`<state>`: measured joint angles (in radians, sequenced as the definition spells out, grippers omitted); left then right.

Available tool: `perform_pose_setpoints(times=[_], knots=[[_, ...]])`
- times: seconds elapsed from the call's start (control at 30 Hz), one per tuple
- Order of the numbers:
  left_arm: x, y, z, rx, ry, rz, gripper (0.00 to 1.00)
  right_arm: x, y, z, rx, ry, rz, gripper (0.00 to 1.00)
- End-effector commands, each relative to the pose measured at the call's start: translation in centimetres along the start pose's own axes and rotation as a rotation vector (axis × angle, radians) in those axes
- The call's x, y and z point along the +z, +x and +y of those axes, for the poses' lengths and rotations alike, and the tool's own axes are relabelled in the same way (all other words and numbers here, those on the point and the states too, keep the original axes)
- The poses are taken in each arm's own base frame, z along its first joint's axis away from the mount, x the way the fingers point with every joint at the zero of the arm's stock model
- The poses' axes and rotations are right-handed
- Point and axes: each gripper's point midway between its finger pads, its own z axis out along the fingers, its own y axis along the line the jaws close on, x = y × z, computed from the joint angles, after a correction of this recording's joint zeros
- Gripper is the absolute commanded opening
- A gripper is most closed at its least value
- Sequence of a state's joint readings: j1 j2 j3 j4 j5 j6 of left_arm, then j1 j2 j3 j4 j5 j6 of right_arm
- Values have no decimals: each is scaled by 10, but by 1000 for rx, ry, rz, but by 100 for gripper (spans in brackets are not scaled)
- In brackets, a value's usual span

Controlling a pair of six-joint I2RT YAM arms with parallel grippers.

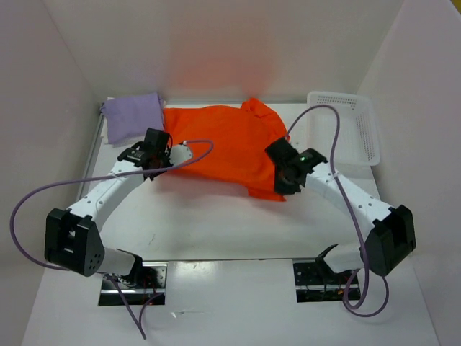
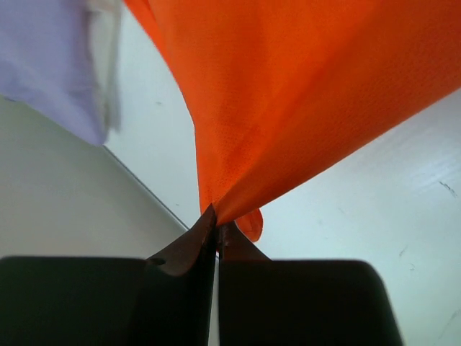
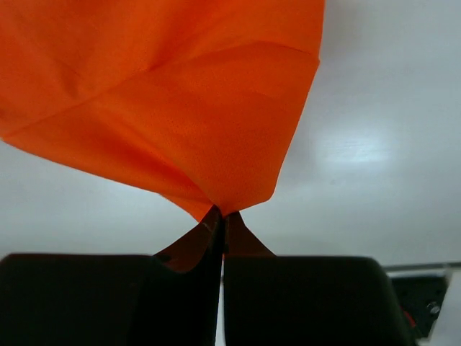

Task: Fold and stack the t-shirts
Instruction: Flatten out the tshirt, then fold the flattened tshirt in 1/3 of the way

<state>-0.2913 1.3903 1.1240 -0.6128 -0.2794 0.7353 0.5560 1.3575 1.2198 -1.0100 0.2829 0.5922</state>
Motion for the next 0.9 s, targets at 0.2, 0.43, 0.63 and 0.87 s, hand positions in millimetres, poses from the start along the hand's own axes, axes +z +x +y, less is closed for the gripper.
perform_pose_setpoints(times=[0.2,0.43,0.63,0.87], knots=[[22,59,-81,97,214,137,6,35,64,19,24,-21,168,0],[27,71,-107,112,306,176,8,48,65,13,14,9,203,0],[55,31,-74,93,226,119,10,73,21,-1,62,17,156,0],[101,5,-43,134,168,172,10,119,-21,4,-10,72,159,0]])
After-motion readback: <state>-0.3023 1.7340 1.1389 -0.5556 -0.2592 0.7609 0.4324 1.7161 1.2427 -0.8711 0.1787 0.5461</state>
